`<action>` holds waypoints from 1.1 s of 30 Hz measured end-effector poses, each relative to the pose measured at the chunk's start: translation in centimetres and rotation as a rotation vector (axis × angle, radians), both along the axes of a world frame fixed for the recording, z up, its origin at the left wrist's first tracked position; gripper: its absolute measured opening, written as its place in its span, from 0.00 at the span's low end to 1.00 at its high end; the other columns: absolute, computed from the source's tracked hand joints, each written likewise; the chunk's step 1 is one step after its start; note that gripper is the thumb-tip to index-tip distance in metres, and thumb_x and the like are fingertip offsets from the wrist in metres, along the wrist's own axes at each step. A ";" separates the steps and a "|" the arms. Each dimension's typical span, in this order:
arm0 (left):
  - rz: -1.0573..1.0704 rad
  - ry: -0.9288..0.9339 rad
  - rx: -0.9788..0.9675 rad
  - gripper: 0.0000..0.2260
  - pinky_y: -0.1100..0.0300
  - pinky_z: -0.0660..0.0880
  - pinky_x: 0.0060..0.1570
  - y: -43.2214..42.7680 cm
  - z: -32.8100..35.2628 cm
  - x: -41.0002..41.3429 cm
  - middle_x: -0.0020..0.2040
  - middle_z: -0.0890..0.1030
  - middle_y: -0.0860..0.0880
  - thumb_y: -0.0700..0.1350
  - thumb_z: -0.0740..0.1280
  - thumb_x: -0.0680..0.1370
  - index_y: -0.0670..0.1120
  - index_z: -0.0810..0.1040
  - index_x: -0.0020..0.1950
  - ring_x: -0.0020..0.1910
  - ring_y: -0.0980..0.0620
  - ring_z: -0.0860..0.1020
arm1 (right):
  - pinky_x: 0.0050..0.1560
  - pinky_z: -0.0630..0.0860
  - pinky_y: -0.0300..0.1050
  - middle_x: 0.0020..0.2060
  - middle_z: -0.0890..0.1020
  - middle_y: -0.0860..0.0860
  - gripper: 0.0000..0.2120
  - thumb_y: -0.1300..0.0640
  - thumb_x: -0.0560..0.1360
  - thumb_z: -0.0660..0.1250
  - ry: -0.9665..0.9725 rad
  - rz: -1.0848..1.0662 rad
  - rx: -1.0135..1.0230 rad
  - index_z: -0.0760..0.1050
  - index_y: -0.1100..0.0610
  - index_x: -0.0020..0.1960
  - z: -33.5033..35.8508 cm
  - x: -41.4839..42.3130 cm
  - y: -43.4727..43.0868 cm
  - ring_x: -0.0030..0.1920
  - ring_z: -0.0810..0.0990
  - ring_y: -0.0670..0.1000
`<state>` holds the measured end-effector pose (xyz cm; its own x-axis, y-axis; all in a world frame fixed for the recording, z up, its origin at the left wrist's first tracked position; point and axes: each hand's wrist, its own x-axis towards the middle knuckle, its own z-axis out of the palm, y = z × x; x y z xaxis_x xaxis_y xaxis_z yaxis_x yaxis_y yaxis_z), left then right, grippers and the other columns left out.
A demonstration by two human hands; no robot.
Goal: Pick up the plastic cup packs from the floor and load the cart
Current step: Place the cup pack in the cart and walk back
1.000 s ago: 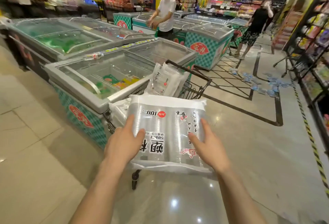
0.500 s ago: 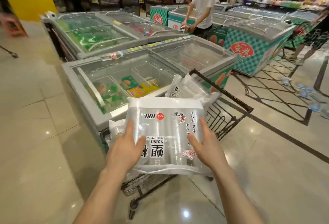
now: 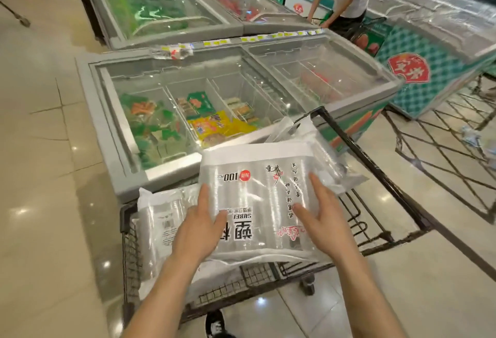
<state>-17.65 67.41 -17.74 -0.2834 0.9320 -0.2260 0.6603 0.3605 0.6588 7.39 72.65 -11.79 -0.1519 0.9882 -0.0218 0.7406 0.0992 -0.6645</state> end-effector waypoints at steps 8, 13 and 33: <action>0.001 -0.274 -0.029 0.28 0.52 0.63 0.69 6.8 -4.7 0.8 0.76 0.62 0.52 0.60 0.53 0.82 0.61 0.43 0.78 0.72 0.49 0.67 | 0.60 0.68 0.45 0.75 0.60 0.50 0.34 0.46 0.78 0.65 -0.164 0.017 -0.018 0.52 0.43 0.78 0.0 -0.5 7.0 0.68 0.70 0.50; 0.043 0.014 -0.225 0.28 0.48 0.60 0.73 9.1 -10.2 -1.2 0.78 0.58 0.46 0.58 0.55 0.81 0.52 0.54 0.79 0.76 0.45 0.59 | 0.64 0.71 0.57 0.77 0.53 0.51 0.33 0.46 0.78 0.64 -0.320 0.018 0.031 0.50 0.37 0.77 -2.3 -2.0 9.9 0.69 0.67 0.58; 0.011 0.131 -0.490 0.33 0.46 0.62 0.71 9.8 -13.6 -2.6 0.79 0.52 0.44 0.55 0.62 0.78 0.51 0.52 0.79 0.76 0.41 0.53 | 0.73 0.56 0.60 0.77 0.53 0.60 0.37 0.48 0.74 0.65 -0.458 0.067 0.066 0.53 0.49 0.79 -8.9 -5.6 12.6 0.76 0.52 0.63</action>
<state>-20.26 77.24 -31.31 -0.3477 0.7218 -0.5984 0.7203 0.6142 0.3223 1.82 85.25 -20.66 -0.2046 0.9781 -0.0391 0.9469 0.1876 -0.2612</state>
